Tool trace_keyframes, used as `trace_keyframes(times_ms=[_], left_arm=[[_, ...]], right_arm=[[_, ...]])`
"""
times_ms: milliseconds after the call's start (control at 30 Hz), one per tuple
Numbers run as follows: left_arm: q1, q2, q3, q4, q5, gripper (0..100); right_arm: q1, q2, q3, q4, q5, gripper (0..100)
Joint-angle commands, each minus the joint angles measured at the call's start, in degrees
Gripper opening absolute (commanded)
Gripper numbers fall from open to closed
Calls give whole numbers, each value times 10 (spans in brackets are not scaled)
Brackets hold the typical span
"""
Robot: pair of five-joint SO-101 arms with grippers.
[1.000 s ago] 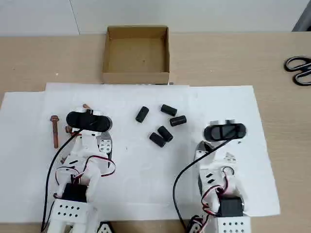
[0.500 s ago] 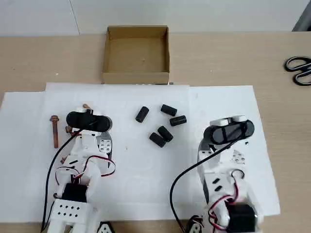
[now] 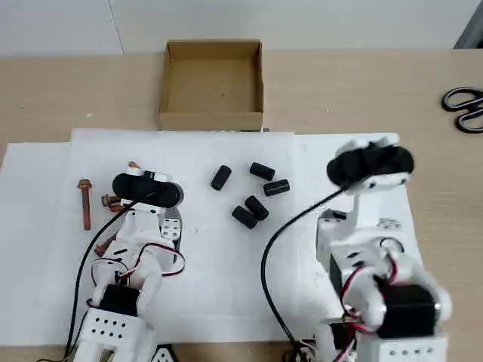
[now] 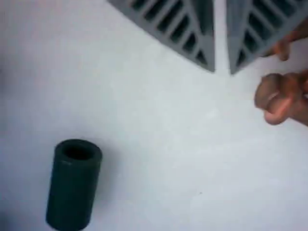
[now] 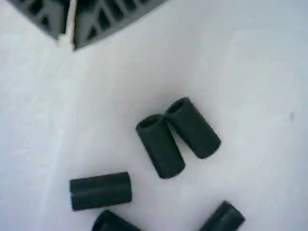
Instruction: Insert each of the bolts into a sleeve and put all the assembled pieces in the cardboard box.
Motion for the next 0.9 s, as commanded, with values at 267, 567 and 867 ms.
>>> trace_keyframes(times_ms=[267, 567, 867], left_arm=[[-4, -7, -6, 8, -9, 9], [-47, -4, -4, 11, -193, 10], [-53, -3, -99, 152, -137, 12]], right_arm=[[7, 188, -183, 53, -23, 3], [7, 312, -191, -6, 41, 3], [-20, 529, -367, 55, 44, 4]])
